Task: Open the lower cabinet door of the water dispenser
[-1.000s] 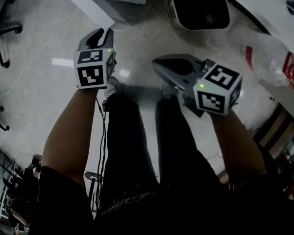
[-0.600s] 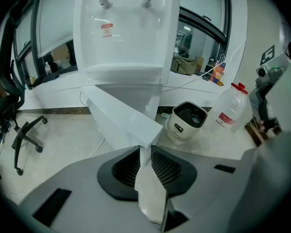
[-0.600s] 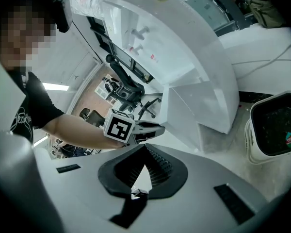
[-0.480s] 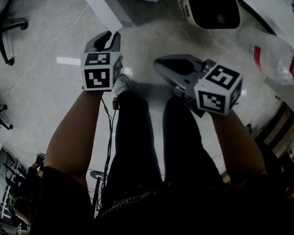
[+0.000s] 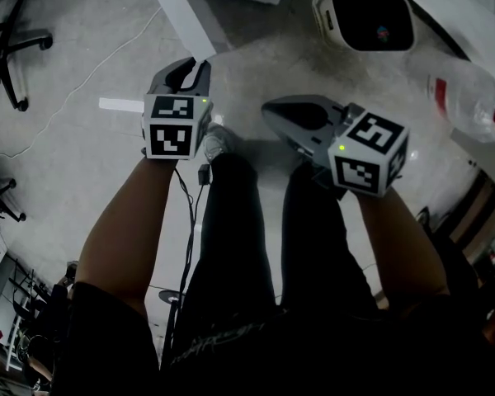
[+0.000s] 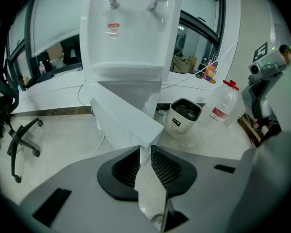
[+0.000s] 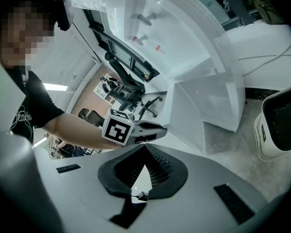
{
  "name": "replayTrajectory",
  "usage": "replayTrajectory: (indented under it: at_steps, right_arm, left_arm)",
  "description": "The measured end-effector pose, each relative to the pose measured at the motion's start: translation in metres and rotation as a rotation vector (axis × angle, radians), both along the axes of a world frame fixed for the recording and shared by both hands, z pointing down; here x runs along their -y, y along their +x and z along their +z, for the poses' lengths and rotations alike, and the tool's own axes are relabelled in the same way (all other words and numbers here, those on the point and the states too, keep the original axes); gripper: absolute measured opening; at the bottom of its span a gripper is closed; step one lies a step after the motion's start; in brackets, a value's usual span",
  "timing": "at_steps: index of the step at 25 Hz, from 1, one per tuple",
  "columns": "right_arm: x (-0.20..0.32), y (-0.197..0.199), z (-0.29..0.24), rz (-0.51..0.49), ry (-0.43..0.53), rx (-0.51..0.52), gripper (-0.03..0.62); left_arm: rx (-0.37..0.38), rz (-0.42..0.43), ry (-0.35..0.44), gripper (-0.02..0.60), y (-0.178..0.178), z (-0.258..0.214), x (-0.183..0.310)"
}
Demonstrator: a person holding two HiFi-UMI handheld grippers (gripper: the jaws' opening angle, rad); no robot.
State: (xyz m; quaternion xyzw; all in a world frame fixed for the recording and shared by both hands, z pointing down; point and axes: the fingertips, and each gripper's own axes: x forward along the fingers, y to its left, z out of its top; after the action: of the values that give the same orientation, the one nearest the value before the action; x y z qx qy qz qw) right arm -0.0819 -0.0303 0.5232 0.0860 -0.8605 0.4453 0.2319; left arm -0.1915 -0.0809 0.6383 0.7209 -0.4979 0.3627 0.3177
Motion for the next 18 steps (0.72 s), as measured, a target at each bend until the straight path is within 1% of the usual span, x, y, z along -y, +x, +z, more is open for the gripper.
replayTrajectory:
  at_steps: [5, 13, 18]
  right_arm:
    - [0.001, -0.018, 0.002, 0.008, -0.002, 0.001, 0.012]
    - [-0.001, -0.043, 0.004, 0.006, -0.002, 0.0, 0.012]
    - [-0.003, -0.062, 0.006, -0.006, 0.005, -0.005, 0.012]
  left_arm:
    - [-0.007, 0.018, -0.009, 0.071, -0.009, 0.001, -0.004]
    - [-0.004, 0.084, -0.018, 0.071, -0.027, 0.002, -0.013]
    - [-0.003, 0.094, -0.021, 0.071, -0.045, 0.002, -0.019]
